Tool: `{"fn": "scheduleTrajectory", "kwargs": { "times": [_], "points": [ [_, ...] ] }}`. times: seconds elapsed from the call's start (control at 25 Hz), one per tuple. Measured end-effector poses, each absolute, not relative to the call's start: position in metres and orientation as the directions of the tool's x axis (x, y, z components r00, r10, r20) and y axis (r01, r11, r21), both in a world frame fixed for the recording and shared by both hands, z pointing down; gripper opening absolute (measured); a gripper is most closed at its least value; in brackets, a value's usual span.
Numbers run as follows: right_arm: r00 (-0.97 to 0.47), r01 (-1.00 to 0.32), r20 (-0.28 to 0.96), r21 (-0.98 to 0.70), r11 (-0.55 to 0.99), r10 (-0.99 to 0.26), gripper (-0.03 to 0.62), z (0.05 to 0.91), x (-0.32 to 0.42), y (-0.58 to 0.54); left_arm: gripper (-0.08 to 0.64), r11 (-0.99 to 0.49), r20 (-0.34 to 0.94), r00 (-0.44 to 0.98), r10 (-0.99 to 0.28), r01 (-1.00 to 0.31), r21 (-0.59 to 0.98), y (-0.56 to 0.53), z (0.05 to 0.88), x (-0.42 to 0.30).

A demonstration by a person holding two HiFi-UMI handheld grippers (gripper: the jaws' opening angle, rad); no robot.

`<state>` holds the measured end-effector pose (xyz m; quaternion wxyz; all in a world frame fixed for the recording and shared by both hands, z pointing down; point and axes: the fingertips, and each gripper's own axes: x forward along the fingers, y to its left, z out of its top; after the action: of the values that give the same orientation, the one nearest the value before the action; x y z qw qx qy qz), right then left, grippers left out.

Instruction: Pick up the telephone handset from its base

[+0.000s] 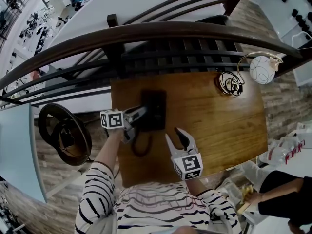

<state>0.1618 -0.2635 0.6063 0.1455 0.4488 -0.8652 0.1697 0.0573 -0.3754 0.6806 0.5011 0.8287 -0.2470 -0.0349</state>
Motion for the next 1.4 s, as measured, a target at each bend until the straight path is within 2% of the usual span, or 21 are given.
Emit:
{"fn": "scheduleTrajectory", "kwargs": {
  "times": [0.4, 0.84, 1.4],
  "points": [
    [-0.554, -0.826, 0.4, -0.158, 0.541, -0.73, 0.15, 0.6, 0.156, -0.26, 0.074, -0.371, 0.154, 0.868, -0.472, -0.353, 0.859, -0.37, 0.668, 0.05],
    [-0.541, -0.837, 0.383, -0.155, 0.525, -0.749, 0.141, 0.584, 0.148, -0.25, 0.074, -0.439, 0.11, 0.872, -0.477, -0.344, 0.83, -0.35, 0.63, 0.045],
    [-0.477, -0.877, 0.343, -0.123, 0.465, -0.809, 0.023, 0.551, 0.125, -0.211, 0.074, -0.558, 0.042, 0.88, -0.472, -0.336, 0.759, -0.291, 0.566, 0.023]
  ]
}}
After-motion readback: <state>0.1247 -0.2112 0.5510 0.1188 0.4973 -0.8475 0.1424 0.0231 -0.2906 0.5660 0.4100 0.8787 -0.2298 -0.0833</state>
